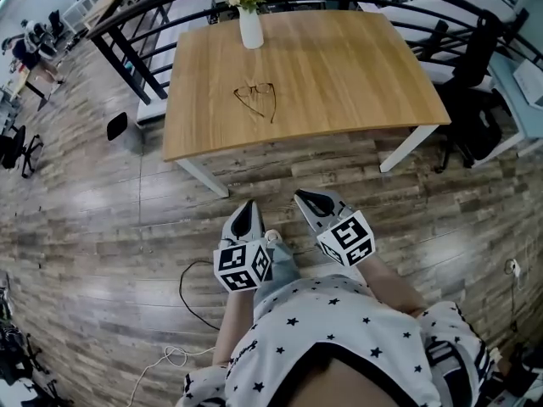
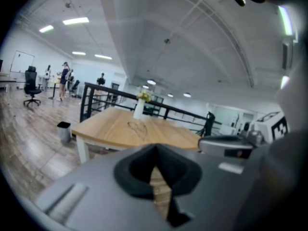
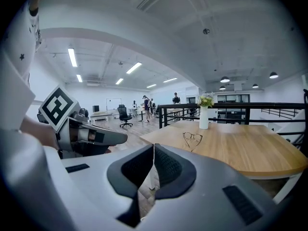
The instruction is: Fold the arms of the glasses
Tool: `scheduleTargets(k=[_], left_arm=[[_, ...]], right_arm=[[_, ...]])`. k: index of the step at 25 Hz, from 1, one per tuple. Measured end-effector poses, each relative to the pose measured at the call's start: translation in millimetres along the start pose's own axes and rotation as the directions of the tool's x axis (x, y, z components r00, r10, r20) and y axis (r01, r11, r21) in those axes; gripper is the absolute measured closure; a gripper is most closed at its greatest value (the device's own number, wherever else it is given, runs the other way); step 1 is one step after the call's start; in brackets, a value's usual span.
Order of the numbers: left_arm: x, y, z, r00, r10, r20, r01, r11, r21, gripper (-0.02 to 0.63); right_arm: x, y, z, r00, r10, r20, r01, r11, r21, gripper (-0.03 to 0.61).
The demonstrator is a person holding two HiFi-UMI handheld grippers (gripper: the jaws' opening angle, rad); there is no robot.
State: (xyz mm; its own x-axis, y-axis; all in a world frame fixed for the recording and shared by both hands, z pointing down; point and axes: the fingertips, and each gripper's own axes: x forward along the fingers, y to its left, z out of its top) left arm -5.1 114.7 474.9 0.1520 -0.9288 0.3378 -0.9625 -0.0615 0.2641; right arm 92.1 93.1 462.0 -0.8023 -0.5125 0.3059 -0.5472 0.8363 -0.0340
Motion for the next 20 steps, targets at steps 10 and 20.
scheduleTargets(k=[10,20], left_arm=[[74,43,40,0.999,-0.040,-0.027,0.041,0.999,0.019,0.607],[134,80,68,0.994,-0.100,-0.047,0.102,0.994,0.034,0.607]], right_arm=[[73,-47,29,0.999,-0.044,-0.024,0.043,0.999,-0.009,0.560],[131,-82,49,0.993,-0.114,-0.020,0.114,0.993,0.007,0.560]])
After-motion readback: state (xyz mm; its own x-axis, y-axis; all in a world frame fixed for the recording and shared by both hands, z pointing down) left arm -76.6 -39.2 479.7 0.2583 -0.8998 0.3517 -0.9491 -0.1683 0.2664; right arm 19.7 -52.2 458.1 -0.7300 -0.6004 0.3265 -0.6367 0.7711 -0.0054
